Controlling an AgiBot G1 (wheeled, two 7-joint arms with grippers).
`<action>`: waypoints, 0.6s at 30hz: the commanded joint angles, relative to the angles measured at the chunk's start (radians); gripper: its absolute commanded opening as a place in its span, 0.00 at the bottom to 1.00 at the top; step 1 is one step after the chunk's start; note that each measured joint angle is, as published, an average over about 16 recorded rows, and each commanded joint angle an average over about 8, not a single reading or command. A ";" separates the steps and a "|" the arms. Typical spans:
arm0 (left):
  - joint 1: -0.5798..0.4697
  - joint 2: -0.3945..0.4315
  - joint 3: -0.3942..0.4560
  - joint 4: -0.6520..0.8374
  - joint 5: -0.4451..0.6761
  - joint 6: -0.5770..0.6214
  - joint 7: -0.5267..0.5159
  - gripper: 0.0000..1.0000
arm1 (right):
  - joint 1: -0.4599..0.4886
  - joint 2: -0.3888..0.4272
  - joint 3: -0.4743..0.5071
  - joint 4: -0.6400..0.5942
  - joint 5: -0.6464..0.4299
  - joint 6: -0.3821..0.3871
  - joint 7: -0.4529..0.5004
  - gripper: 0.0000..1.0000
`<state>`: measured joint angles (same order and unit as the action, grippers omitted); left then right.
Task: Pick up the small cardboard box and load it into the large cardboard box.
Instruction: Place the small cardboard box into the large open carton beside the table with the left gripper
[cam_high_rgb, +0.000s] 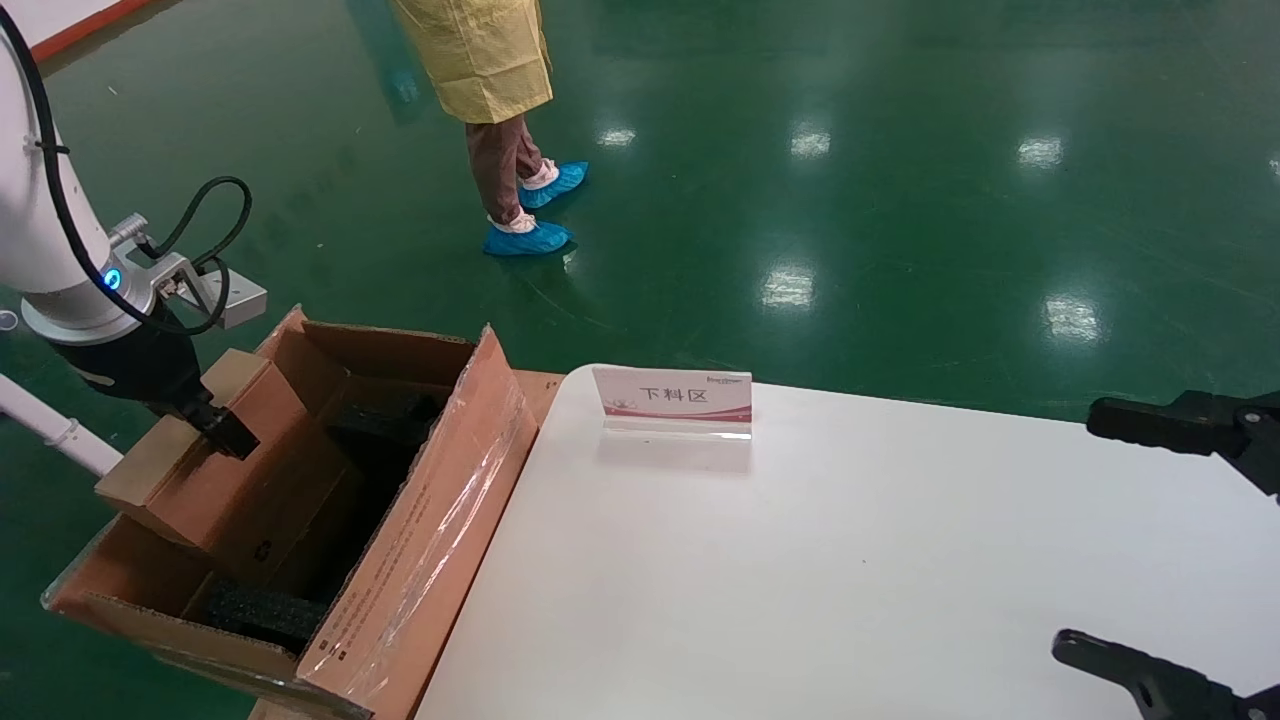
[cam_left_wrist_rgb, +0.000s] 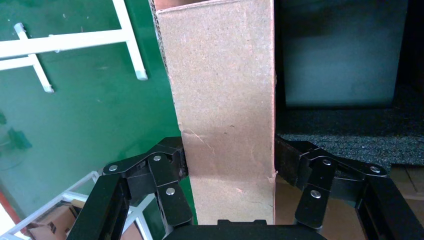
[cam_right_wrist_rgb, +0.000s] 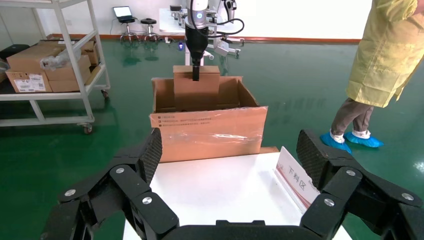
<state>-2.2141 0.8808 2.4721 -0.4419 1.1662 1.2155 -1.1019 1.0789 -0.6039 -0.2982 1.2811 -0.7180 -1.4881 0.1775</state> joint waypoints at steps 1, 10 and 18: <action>0.005 0.002 0.000 0.003 0.000 -0.001 0.000 0.11 | 0.000 0.000 0.000 0.000 0.000 0.000 0.000 1.00; 0.002 0.000 0.000 0.002 0.000 0.000 0.000 0.95 | 0.000 0.000 0.000 0.000 0.000 0.000 0.000 1.00; -0.001 -0.001 0.000 0.000 0.001 0.000 0.000 1.00 | 0.000 0.000 0.000 0.000 0.000 0.000 0.000 1.00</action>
<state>-2.2144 0.8803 2.4724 -0.4416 1.1670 1.2159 -1.1018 1.0788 -0.6038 -0.2982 1.2811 -0.7178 -1.4879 0.1776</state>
